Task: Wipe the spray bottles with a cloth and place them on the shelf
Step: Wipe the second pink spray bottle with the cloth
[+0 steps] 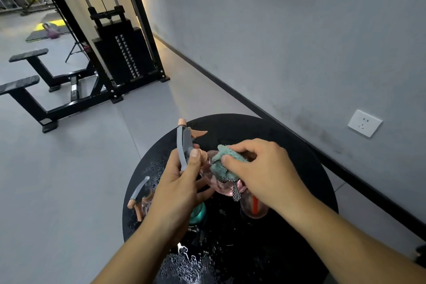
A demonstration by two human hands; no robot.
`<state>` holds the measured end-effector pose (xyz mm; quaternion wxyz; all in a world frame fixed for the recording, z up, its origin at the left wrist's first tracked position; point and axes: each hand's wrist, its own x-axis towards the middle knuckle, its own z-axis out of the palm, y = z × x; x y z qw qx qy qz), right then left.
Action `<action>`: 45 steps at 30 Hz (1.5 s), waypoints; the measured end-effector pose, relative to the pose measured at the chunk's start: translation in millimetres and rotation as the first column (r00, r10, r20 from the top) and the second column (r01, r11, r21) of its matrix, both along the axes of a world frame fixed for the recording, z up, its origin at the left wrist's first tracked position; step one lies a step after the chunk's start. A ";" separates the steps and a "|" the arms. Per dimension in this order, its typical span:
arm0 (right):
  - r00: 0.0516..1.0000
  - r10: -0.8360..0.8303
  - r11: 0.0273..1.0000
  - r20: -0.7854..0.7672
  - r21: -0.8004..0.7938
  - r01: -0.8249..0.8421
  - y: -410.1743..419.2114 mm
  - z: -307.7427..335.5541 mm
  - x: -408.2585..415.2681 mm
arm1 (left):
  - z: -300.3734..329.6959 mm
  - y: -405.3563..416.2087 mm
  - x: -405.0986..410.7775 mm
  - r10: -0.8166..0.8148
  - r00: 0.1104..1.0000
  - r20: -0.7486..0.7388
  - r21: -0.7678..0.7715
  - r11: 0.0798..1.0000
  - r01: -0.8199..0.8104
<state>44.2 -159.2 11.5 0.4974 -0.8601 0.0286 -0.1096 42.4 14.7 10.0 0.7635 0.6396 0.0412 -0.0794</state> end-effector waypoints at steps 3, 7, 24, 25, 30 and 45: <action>0.998 0.020 1.000 0.055 -0.011 -0.019 -1.4 -0.7 -0.1 | 1.2 3.2 1.9 0.041 0.999 -0.001 -0.017 0.999 -0.042; 0.985 0.109 0.992 0.133 -0.081 -0.099 12.2 -4.7 -4.5 | 0.9 4.5 0.9 0.066 0.998 -0.005 -0.043 0.997 -0.066; 0.992 0.074 0.992 0.102 -0.109 -0.063 -5.4 -5.6 6.8 | 6.8 23.4 12.3 0.157 0.986 -0.058 -0.121 0.979 -0.163; 0.991 0.071 0.993 0.112 -0.101 -0.060 -5.1 -6.4 5.9 | 6.7 23.3 11.7 0.151 0.987 -0.061 -0.123 0.980 -0.157; 0.965 0.186 0.975 0.185 -0.153 -0.159 9.9 -4.5 -3.3 | 3.5 19.1 8.4 0.119 0.991 -0.068 -0.105 0.986 -0.126; 0.987 0.084 0.995 0.134 0.036 -0.089 -4.3 4.1 3.7 | 10.4 27.4 12.7 0.102 0.992 -0.067 -0.155 0.982 -0.112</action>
